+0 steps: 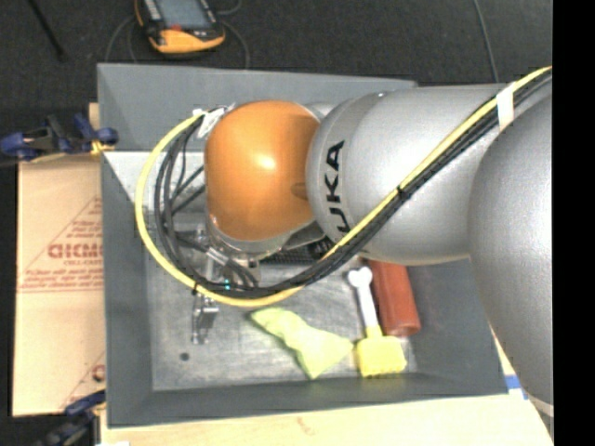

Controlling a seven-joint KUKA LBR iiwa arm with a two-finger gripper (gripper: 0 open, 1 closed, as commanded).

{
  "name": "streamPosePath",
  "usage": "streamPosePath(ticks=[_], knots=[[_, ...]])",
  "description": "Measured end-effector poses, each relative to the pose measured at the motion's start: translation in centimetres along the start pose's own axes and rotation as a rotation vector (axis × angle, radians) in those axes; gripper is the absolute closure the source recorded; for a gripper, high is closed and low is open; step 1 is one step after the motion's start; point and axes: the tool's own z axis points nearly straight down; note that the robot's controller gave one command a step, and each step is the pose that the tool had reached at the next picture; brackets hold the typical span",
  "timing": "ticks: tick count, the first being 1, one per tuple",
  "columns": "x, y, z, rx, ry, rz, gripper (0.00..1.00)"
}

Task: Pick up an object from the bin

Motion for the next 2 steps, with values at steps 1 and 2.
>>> streamPosePath(ticks=[1,2], knots=[[-0.2,-0.1,-0.4,-0.002,-0.007,0.004,0.0],[-2.3,-1.4,4.0,-0.003,-0.01,0.144,0.0]])
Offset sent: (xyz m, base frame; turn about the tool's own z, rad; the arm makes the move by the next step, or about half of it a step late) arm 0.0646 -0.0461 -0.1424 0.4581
